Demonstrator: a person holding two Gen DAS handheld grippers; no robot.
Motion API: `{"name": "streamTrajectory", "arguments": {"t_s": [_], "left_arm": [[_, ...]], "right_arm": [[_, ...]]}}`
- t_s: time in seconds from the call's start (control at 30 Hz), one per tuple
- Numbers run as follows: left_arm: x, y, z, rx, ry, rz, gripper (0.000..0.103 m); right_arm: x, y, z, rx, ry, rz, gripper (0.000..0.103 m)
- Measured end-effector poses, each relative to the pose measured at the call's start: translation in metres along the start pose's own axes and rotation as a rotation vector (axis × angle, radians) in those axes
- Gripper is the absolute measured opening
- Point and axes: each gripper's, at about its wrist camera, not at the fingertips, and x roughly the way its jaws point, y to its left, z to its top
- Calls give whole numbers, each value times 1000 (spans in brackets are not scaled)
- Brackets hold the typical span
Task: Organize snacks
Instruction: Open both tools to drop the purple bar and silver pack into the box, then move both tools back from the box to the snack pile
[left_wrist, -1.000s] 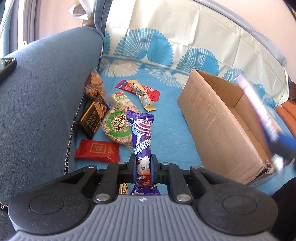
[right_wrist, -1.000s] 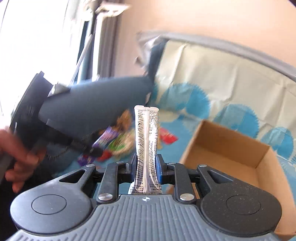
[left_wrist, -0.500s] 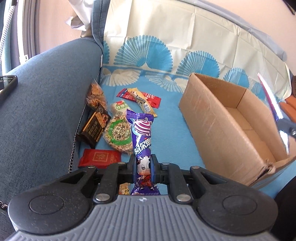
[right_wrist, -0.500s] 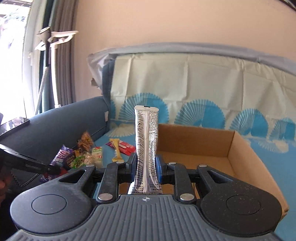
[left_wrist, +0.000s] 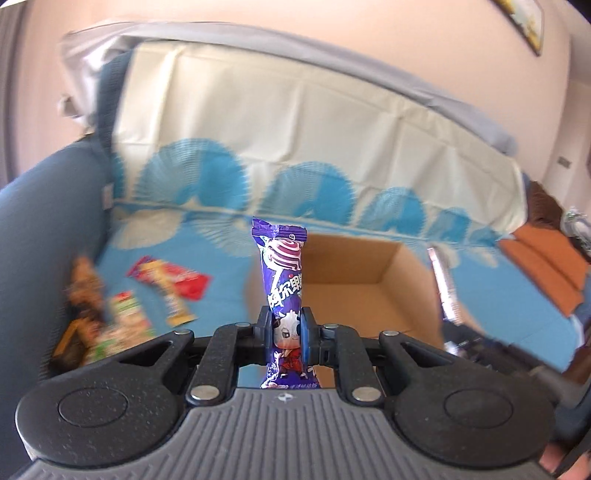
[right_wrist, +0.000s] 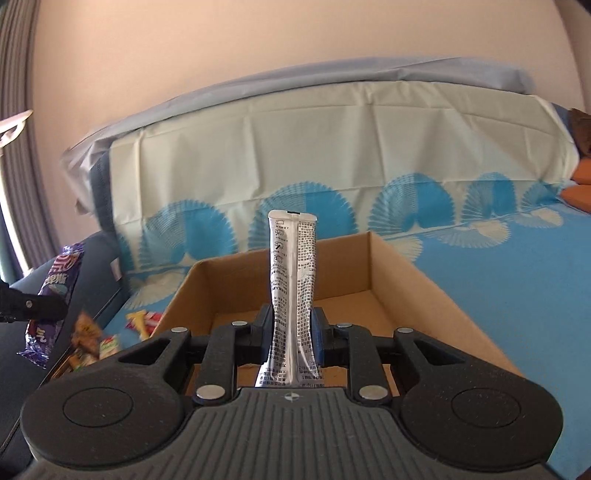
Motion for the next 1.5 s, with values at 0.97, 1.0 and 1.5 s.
{"name": "streamTrajectory", "arguments": {"t_s": [0.97,1.0,1.5], "left_arm": [[-21,118,-75,103,-74,186,6],[-19,131,-82,43,-45,216,6],[-26,156,-77,-116,-99,257,8]], "right_arm": [[-5,9,-9,-36,-1,-3,55],[-5,10,-9,-39,4,14,47],[-20,74,-29,-145,91,347,28]]}}
